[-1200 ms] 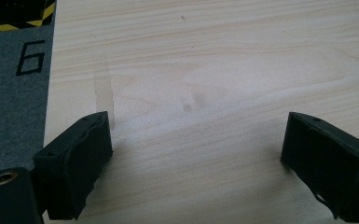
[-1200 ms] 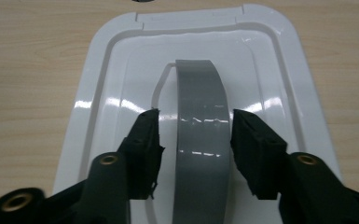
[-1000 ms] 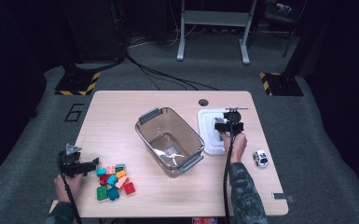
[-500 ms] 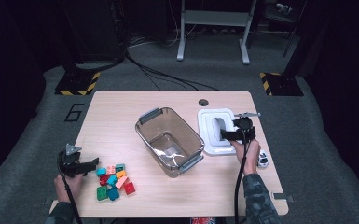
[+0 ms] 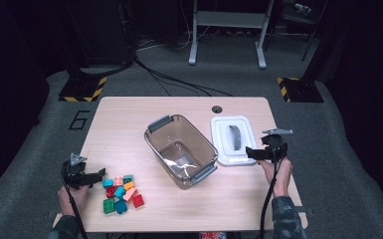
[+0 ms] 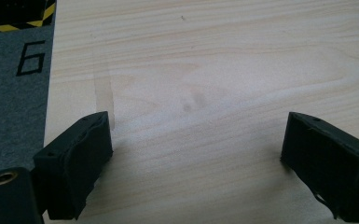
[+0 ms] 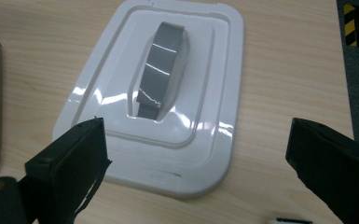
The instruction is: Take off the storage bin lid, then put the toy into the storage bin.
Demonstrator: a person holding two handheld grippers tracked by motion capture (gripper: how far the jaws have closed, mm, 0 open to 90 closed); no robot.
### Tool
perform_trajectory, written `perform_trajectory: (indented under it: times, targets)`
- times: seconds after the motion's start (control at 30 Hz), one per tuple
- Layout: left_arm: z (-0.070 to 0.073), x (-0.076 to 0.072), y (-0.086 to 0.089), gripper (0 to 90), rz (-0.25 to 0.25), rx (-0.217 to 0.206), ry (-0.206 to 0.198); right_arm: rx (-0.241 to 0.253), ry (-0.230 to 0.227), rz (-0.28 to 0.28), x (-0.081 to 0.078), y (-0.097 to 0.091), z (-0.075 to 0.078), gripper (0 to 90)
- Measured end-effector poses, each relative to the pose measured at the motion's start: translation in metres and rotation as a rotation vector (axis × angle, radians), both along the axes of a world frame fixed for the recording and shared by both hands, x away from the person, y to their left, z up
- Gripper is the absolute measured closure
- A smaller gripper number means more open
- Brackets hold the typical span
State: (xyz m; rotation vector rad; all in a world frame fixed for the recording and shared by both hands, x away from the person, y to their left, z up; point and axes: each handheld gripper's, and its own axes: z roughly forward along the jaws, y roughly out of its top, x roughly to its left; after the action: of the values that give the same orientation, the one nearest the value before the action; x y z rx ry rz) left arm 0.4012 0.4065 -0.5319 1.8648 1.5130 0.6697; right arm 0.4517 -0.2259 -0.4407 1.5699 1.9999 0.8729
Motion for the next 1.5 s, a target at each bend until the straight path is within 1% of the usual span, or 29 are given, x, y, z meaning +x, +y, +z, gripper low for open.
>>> perform_trajectory:
  times: [0.07,0.1,0.13,0.23,0.27,0.37,0.4,0.47,0.53,0.63,0.67,0.73,0.83,0.87,0.9,0.97,1.0,1.03,1.1,1.17,1.2,1.23,1.27,1.33,1.37,1.43,1.5]
  targets:
    - [0.0,0.0,0.0,8.3,0.0,0.0,0.001,0.004,-0.006,-0.007,-0.004,-0.007,-0.001,2.5]
    - [0.0,0.0,0.0,8.3,0.0,0.0,0.0,0.007,0.005,-0.015,-0.006,-0.01,-0.001,1.5]
    - [0.0,0.0,0.0,8.3,0.0,0.0,0.0,0.002,0.002,-0.02,-0.008,-0.013,-0.002,1.0]
    - [0.0,0.0,0.0,8.3,0.0,0.0,0.001,0.016,0.014,-0.019,-0.013,-0.022,-0.006,0.0]
    - [0.0,0.0,0.0,8.3,0.0,0.0,-0.001,0.018,0.026,-0.022,-0.014,-0.024,-0.007,0.0]
    - [0.0,0.0,0.0,8.3,0.0,0.0,-0.001,0.015,0.042,-0.025,-0.018,-0.032,-0.013,0.0]
    - [0.0,0.0,0.0,8.3,0.0,0.0,-0.001,0.009,0.045,-0.034,-0.019,-0.034,-0.014,0.0]
    - [0.0,0.0,0.0,8.3,-0.001,0.0,0.0,0.006,0.042,-0.044,-0.022,-0.038,-0.018,0.0]
    - [0.0,0.0,0.0,8.3,0.0,0.0,-0.001,-0.005,0.05,-0.068,-0.025,-0.042,-0.023,0.0]
    - [0.0,0.0,0.0,8.3,0.001,0.0,-0.002,-0.004,0.054,-0.09,-0.028,-0.049,-0.031,0.0]
    - [0.0,0.0,0.0,8.3,-0.001,0.001,0.001,-0.009,0.076,-0.108,-0.029,-0.053,-0.036,0.0]
    - [0.0,0.0,0.0,8.3,0.0,0.0,-0.002,-0.008,0.083,-0.115,-0.03,-0.058,-0.042,0.0]
    - [0.0,0.0,0.0,8.3,0.0,0.0,-0.002,0.008,0.092,-0.135,-0.032,-0.063,-0.051,1.0]
    - [0.0,0.0,0.0,8.3,0.0,0.0,-0.001,0.013,0.096,-0.136,-0.032,-0.066,-0.054,1.9]
    - [0.0,0.0,0.0,8.3,0.0,0.0,-0.002,0.026,0.106,-0.157,-0.034,-0.067,-0.058,4.5]
    - [0.0,0.0,0.0,8.3,0.0,0.0,-0.002,0.024,0.097,-0.161,-0.036,-0.069,-0.062,10.5]
    - [0.0,0.0,0.0,8.3,0.001,0.0,-0.002,0.02,0.088,-0.155,-0.036,-0.071,-0.064,13.3]
    - [0.0,0.0,0.0,8.3,0.001,0.0,-0.003,0.04,0.082,-0.17,-0.039,-0.072,-0.066,15.6]
    - [0.0,0.0,0.0,8.3,0.0,0.0,-0.002,0.03,0.071,-0.177,-0.041,-0.073,-0.067,20.3]
    - [0.0,0.0,0.0,8.3,0.0,0.0,-0.001,0.018,0.059,-0.168,-0.043,-0.074,-0.07,24.6]
    - [0.0,0.0,0.0,8.3,0.0,0.0,-0.001,0.011,0.055,-0.176,-0.044,-0.074,-0.071,27.2]
    - [0.0,0.0,0.0,8.3,0.001,0.0,-0.002,0.014,0.051,-0.176,-0.045,-0.074,-0.072,30.2]
    - [0.0,0.0,0.0,8.3,0.0,0.0,-0.002,0.013,0.05,-0.183,-0.046,-0.074,-0.073,31.3]
    - [0.0,0.0,0.0,8.3,0.0,0.0,-0.001,0.001,0.039,-0.179,-0.048,-0.075,-0.074,35.9]
    - [0.0,0.0,0.0,8.3,0.0,0.0,-0.002,0.003,0.037,-0.186,-0.049,-0.074,-0.075,36.3]
    - [0.0,0.0,0.0,8.3,0.001,0.0,-0.002,-0.015,0.027,-0.176,-0.05,-0.075,-0.076,37.6]
    - [0.0,0.0,0.0,8.3,0.001,0.0,-0.003,-0.02,0.011,-0.168,-0.051,-0.074,-0.077,42.7]
